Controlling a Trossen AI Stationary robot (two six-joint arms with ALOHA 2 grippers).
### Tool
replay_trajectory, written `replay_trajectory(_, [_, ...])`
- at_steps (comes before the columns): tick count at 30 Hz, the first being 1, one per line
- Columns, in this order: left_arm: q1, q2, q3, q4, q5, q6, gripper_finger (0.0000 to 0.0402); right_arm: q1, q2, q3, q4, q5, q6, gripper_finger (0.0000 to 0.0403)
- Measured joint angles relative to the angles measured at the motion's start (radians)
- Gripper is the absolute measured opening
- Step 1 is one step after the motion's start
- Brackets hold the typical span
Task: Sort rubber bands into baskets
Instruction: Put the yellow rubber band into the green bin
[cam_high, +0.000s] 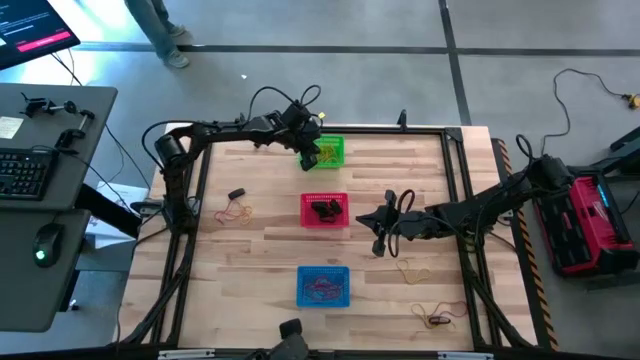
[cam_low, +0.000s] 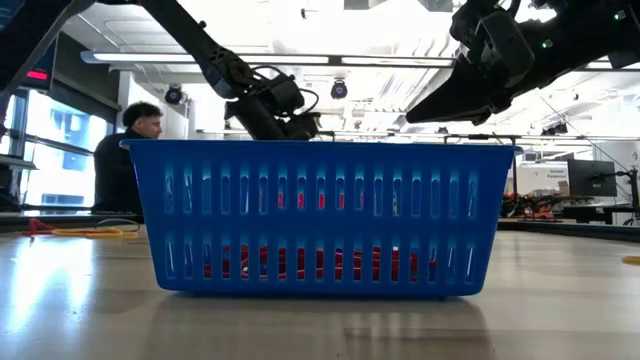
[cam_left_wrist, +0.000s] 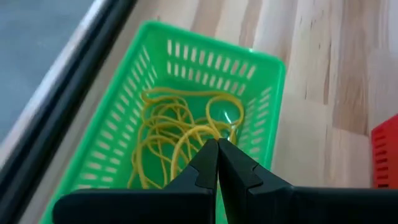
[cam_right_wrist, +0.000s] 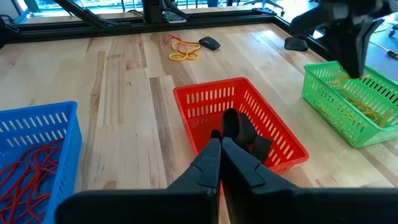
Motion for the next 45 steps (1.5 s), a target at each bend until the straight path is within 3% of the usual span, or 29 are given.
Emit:
replay_trajectory(14, [0.01,0.005,0.0,-0.023,-0.001,0.012,0.0003,0.0,0.0,0.0,-0.005,0.0,0.0,0.0])
replay_trajectory(22, [0.0,0.005,0.0,-0.071,-0.012,0.044,0.005,0.0,0.0,0.0,-0.008,0.0,0.001,0.0])
replay_trajectory(26, [-0.006,0.005,0.001,-0.073,-0.048,0.045,0.008,0.0,0.0,0.0,-0.007,0.0,0.003,0.0])
replay_trajectory(31, [-0.018,-0.016,0.001,-0.084,-0.183,0.037,0.01,0.0,0.0,0.0,-0.01,0.0,0.018,0.0])
replay_trajectory(35, [-0.035,-0.052,-0.001,-0.125,-0.278,0.06,0.009,0.0,0.0,0.0,-0.026,0.0,0.019,0.0])
replay_trajectory(45, [-0.117,-0.151,-0.007,-0.085,-0.294,0.078,0.0005,0.0,0.0,0.0,-0.036,0.001,0.037,0.0])
